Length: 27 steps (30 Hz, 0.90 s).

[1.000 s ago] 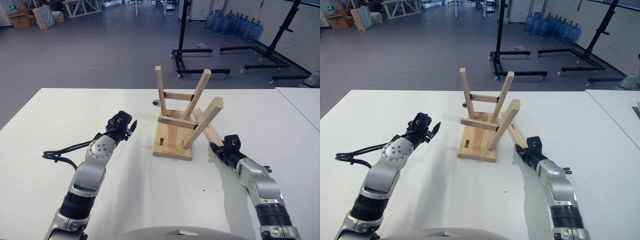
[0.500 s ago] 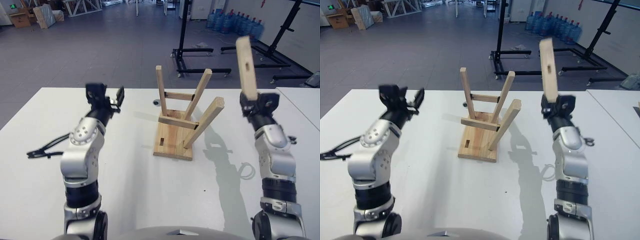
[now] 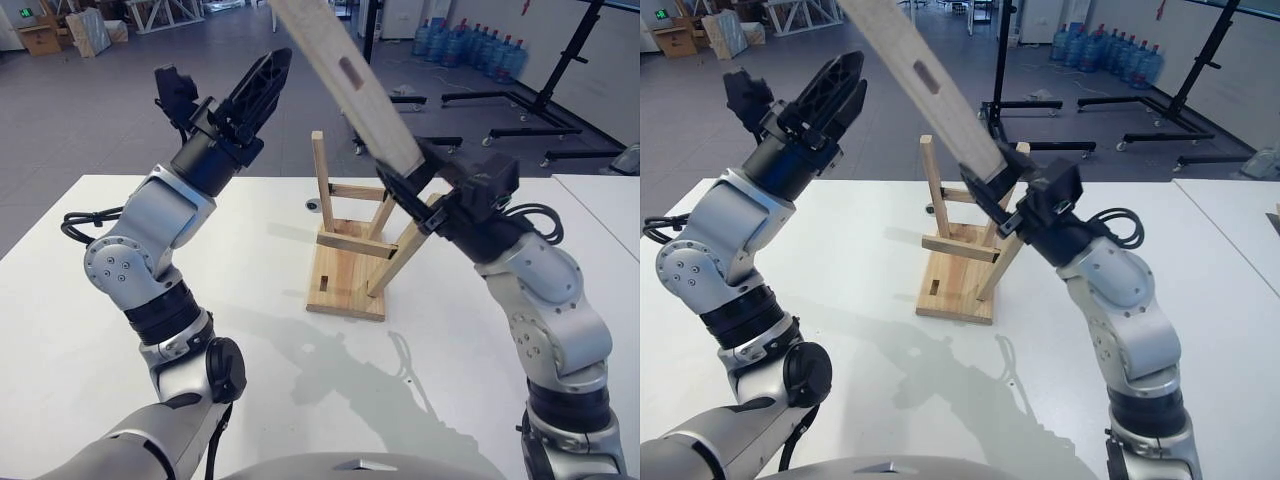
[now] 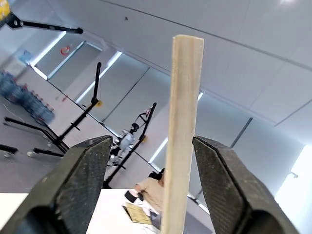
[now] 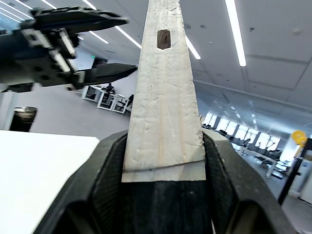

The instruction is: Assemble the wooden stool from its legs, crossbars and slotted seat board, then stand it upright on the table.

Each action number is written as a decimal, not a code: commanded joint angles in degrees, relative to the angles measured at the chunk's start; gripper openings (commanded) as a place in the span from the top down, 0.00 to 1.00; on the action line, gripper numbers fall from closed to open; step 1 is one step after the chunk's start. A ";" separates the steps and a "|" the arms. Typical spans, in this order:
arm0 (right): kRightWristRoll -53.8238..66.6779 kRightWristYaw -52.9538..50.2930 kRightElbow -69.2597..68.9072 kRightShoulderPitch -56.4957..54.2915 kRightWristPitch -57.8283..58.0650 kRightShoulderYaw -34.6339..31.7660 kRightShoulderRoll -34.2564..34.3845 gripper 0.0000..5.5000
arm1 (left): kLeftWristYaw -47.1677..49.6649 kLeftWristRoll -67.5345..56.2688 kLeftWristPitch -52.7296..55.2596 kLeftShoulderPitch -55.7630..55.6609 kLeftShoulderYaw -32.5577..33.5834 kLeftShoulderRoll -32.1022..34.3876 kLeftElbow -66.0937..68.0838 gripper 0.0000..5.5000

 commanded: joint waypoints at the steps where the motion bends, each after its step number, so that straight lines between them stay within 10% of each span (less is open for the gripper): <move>1: 1.14 0.47 -2.57 2.20 2.36 1.74 0.16 0.63 | 4.55 -6.36 -4.58 -2.80 -2.38 4.41 0.84 0.45; 10: 0.22 2.93 -4.11 4.68 2.98 3.06 -1.12 0.63 | 7.70 -12.34 -9.41 -2.38 -6.49 15.94 2.87 0.45; 27: -5.93 2.79 -1.64 5.72 -1.02 4.68 0.07 0.63 | 11.43 -20.45 -17.93 -0.42 -12.43 19.32 1.11 0.82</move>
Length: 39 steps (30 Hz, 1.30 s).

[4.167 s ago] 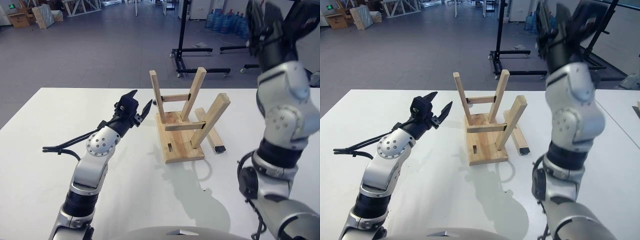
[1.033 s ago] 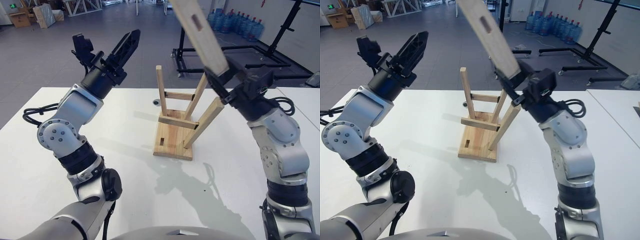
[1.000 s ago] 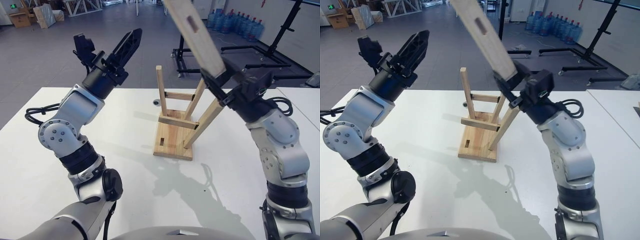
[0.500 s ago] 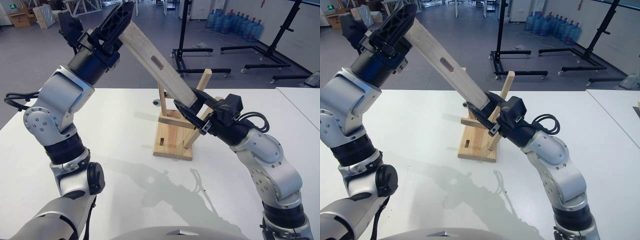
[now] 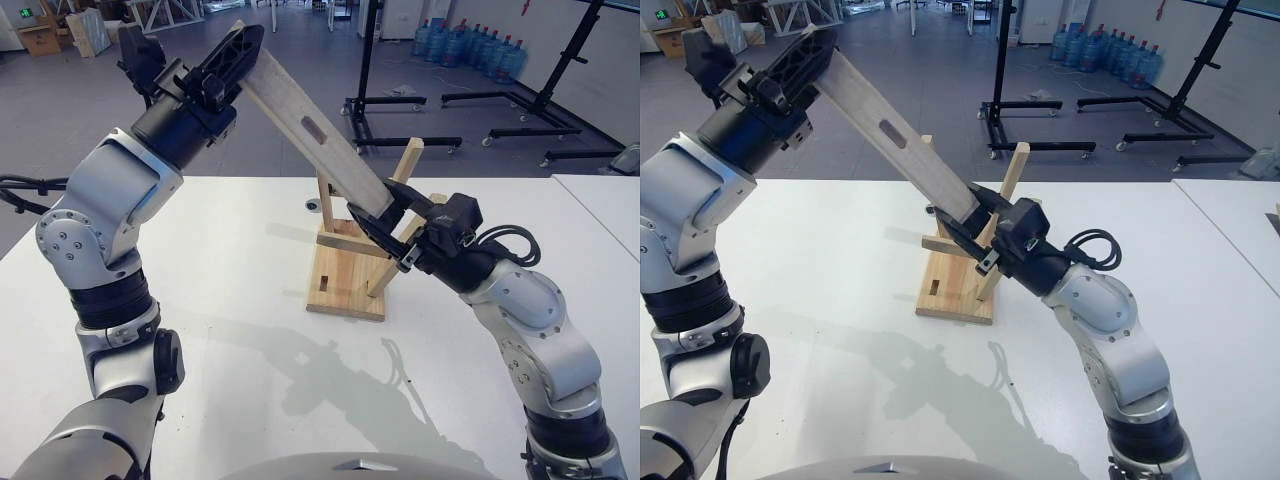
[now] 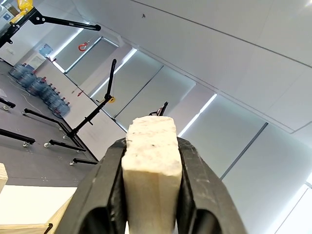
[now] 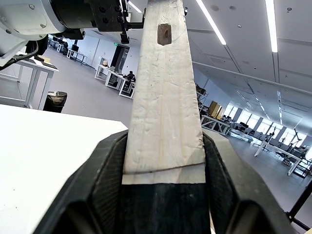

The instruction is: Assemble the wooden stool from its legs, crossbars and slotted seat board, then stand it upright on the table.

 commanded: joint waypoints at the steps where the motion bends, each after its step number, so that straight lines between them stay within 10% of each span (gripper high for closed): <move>1: -1.61 -0.28 1.52 1.05 -0.76 0.47 0.42 0.63 | 0.45 -2.06 -2.97 0.03 -0.99 -0.38 -1.70 0.82; 11: 10.26 -0.29 0.36 3.06 6.39 -1.48 2.75 0.46 | 2.48 11.88 -12.51 1.99 1.62 0.86 1.47 0.82; 21: 29.88 -24.12 14.93 -19.29 14.49 -21.61 3.19 0.46 | -6.74 37.03 -8.22 10.67 -4.48 6.77 2.98 0.82; 27: 8.92 -20.91 24.59 -6.97 9.69 -13.08 -0.99 0.46 | -10.71 44.18 -5.71 15.46 -8.81 3.56 1.40 0.82; 39: 11.52 -14.38 11.14 1.71 13.36 -8.35 2.48 0.46 | -20.60 52.15 -2.81 17.98 -9.73 2.86 3.73 0.82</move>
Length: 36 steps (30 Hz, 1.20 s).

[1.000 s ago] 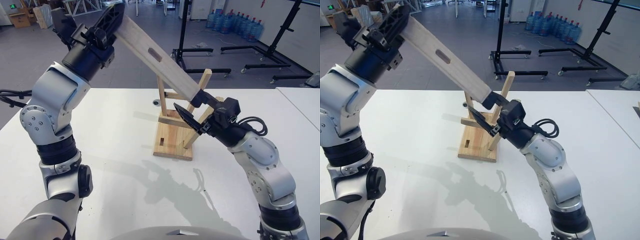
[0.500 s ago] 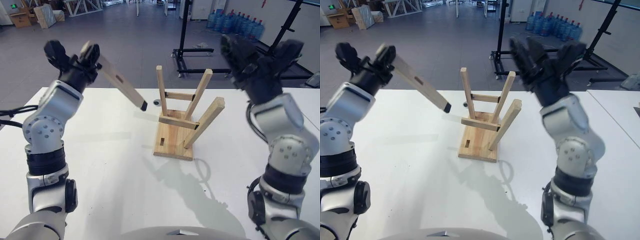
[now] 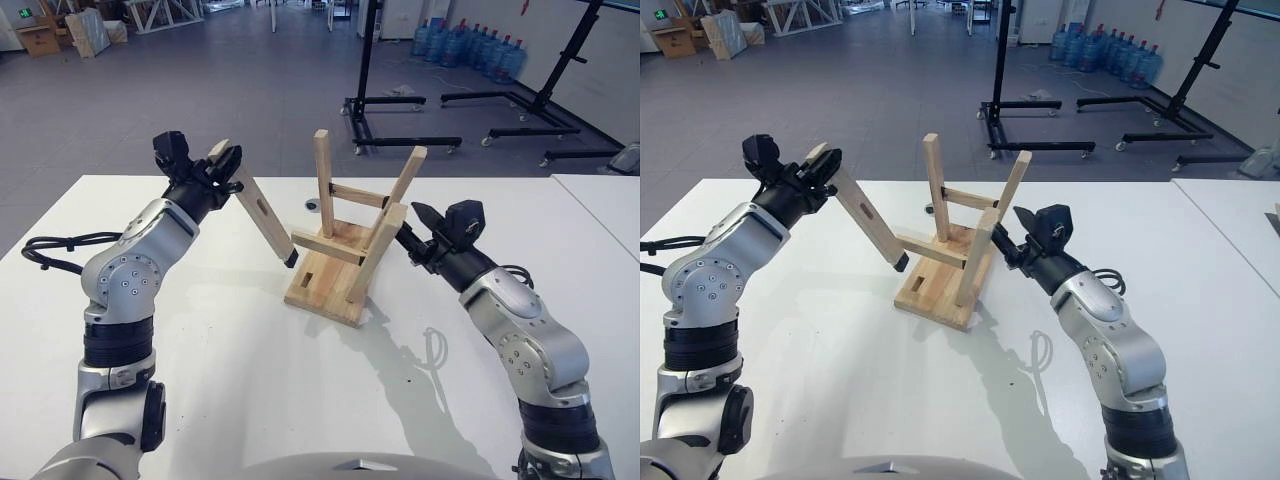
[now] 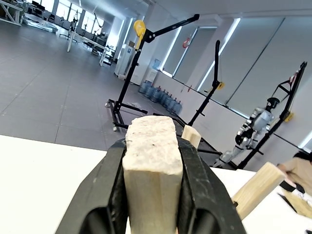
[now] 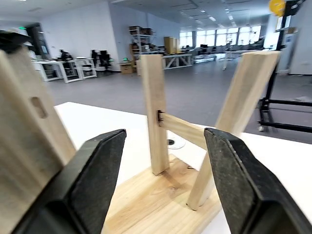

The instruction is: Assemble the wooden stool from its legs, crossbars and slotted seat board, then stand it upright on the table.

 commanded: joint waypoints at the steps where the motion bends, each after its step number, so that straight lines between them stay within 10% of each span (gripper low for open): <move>1: -0.19 0.95 1.39 -1.92 0.02 -3.68 -1.10 0.46 | -4.36 3.77 0.68 2.19 -0.80 0.58 1.63 0.82; 12: 29.85 28.19 8.36 -9.65 13.22 -14.50 -14.99 0.46 | -5.60 8.16 -0.47 0.11 3.85 -3.04 1.74 0.82; 22: 17.29 38.28 12.36 -8.94 9.34 -3.20 -16.61 0.46 | -6.09 8.31 2.01 -4.04 5.45 -4.24 3.06 0.82; 36: 17.24 34.21 6.03 -1.92 9.23 -4.90 -13.63 0.61 | -2.66 4.20 9.07 5.37 6.54 -9.69 -4.43 0.82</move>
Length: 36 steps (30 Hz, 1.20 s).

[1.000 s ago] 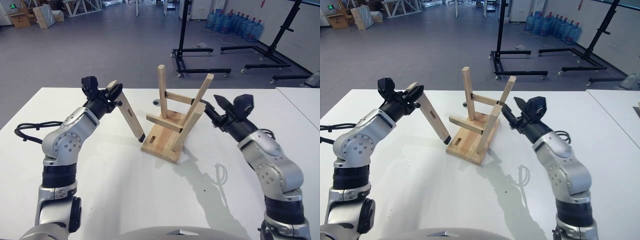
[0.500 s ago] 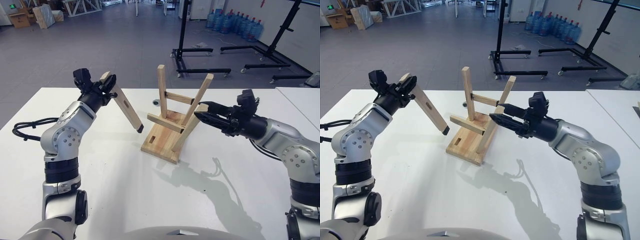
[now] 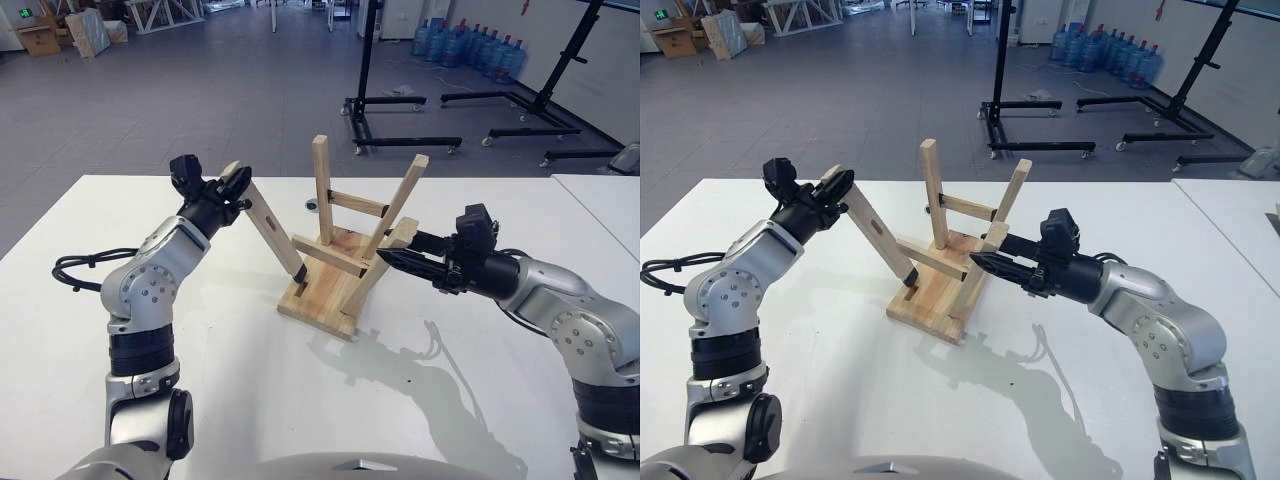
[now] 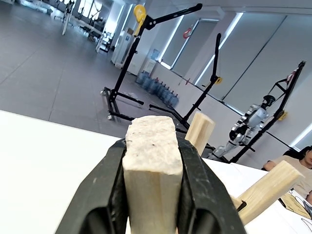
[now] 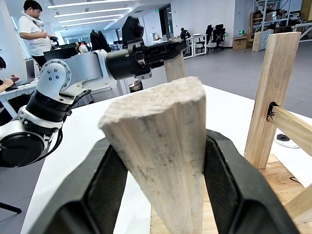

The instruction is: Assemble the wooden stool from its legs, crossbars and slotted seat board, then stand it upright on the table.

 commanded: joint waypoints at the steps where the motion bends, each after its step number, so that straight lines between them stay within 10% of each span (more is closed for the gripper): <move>1: -0.07 -0.99 -0.64 1.40 0.52 0.51 0.70 0.61 | 2.43 -3.08 4.51 3.90 1.31 -0.52 -4.94 0.82; 36: -2.09 -3.75 -6.36 5.57 -0.85 6.62 2.09 0.61 | -3.28 14.07 3.30 9.69 -19.39 5.04 -14.83 0.82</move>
